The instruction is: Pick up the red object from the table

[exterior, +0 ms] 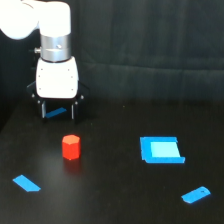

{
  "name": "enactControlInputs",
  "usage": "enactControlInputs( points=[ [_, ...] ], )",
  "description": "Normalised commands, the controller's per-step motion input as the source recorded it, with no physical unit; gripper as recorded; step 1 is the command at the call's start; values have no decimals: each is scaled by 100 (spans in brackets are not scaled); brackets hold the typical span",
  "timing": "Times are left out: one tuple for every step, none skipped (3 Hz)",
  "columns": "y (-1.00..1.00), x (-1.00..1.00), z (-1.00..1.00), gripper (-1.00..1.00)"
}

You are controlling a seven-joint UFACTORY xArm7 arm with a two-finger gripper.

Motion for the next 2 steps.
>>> enactControlInputs(
  points=[
    [-78,46,-22,97],
    [-84,30,-3,100]
  ],
)
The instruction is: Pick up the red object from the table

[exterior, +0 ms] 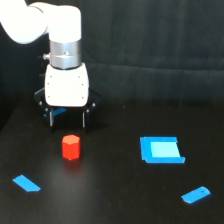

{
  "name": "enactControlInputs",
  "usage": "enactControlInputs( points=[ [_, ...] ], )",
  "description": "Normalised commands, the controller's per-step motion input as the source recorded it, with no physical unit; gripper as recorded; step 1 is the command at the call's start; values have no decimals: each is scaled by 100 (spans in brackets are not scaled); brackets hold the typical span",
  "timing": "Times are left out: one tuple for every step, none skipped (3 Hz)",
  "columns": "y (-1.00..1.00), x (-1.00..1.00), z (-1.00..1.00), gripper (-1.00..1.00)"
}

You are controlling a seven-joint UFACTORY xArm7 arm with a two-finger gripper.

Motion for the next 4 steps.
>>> enactControlInputs(
  points=[
    [-75,14,-12,99],
    [-82,11,-9,91],
    [-80,27,-28,99],
    [-57,31,-36,97]
  ],
)
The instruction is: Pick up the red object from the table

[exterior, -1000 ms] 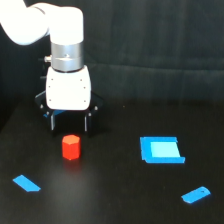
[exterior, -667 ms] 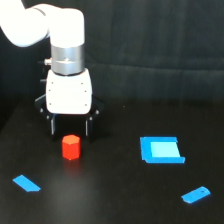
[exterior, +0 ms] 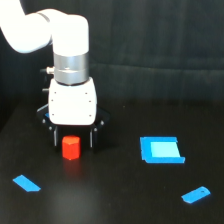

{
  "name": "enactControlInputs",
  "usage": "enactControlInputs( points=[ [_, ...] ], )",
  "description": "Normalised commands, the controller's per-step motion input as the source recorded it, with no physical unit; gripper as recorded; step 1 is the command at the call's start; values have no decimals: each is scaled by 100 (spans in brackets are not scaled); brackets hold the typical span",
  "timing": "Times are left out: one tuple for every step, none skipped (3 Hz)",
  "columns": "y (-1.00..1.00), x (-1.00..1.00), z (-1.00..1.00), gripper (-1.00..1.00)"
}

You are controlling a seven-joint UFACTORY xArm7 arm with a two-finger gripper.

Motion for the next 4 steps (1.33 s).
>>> enactControlInputs(
  points=[
    [3,6,-38,-62],
    [4,6,-19,-99],
    [2,5,-2,-100],
    [-3,5,-2,-100]
  ],
)
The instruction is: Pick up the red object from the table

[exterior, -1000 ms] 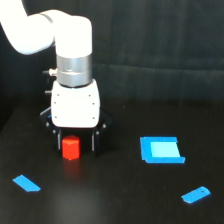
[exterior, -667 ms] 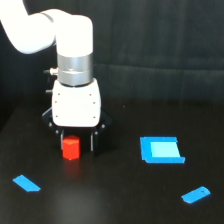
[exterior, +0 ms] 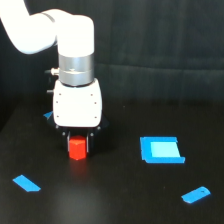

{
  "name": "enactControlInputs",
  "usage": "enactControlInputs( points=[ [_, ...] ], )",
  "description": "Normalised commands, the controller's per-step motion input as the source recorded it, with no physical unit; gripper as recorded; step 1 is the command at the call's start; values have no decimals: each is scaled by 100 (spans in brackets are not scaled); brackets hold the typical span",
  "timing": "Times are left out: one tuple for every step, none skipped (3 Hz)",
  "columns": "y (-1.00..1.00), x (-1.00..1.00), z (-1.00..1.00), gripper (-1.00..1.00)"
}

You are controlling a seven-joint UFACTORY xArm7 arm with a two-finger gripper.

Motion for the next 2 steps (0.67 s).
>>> enactControlInputs(
  points=[
    [-1,27,10,-98],
    [-5,18,93,-97]
  ],
)
